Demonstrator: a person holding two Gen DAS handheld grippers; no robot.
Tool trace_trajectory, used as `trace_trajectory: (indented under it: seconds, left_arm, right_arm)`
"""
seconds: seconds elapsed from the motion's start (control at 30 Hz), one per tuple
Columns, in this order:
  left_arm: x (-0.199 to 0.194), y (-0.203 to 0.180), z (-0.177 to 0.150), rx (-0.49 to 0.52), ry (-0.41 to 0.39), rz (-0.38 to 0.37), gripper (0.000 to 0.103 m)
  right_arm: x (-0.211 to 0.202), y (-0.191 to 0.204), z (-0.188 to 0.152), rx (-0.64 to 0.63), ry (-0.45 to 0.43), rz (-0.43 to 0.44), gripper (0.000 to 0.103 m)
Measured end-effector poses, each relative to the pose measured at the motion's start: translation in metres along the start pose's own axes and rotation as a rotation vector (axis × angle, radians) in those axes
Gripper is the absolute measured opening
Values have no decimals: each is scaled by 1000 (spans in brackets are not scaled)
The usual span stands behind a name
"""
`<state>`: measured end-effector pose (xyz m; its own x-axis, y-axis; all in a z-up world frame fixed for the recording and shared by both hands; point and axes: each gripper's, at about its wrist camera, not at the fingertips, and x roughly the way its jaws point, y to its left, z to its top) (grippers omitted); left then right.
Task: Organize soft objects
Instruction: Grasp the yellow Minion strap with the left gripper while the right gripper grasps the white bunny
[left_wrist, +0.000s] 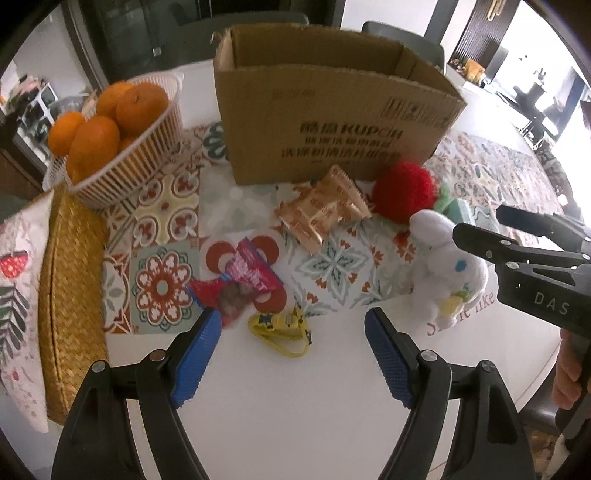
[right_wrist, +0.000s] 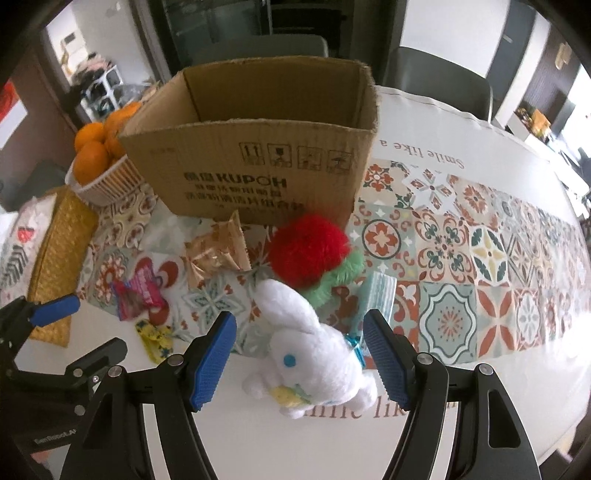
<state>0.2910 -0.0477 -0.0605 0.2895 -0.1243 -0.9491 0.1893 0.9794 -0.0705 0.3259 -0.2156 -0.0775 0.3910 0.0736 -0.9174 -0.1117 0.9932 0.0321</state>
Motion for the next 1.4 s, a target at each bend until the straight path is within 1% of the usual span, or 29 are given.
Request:
trace_trajectory:
  seconds: [0.23, 0.3, 0.47, 0.67, 0.8, 0.93, 1.0, 1.1, 1.17, 1.27, 1.37, 1.4]
  left_arm:
    - [22, 5, -2, -9, 93, -17, 80]
    - [27, 6, -2, -5, 113, -7, 80]
    - [43, 7, -2, 5, 162, -6, 80]
    - [58, 2, -3, 35, 203, 3, 80]
    - [69, -3, -4, 61, 226, 10, 80]
    - [81, -8, -6, 79, 248, 13, 80]
    - [86, -9, -6, 93, 255, 26, 80]
    - [89, -12, -6, 107, 253, 37, 80]
    - [91, -12, -6, 106, 249, 48, 80]
    - [95, -14, -3, 107, 248, 36, 79]
    - [99, -11, 0, 105, 253, 24, 72]
    - [101, -8, 1, 102, 256, 19, 68]
  right_arm:
    - [17, 9, 3, -89, 39, -21, 72]
    - [22, 10, 3, -105, 57, -24, 72]
    - [29, 14, -1, -146, 86, -64, 72]
    - [39, 15, -6, -189, 134, -115, 72]
    - [42, 15, -9, -216, 146, -148, 72]
    - [47, 13, -10, -216, 157, -155, 72]
    - [49, 13, -12, -219, 163, -162, 72]
    - [50, 14, -12, -223, 161, -170, 71]
    - [51, 16, -13, -231, 162, -175, 69]
    - [53, 18, -15, -234, 164, -170, 63]
    - [54, 18, -15, -222, 165, -158, 60]
    - [54, 18, -16, -221, 162, -158, 54]
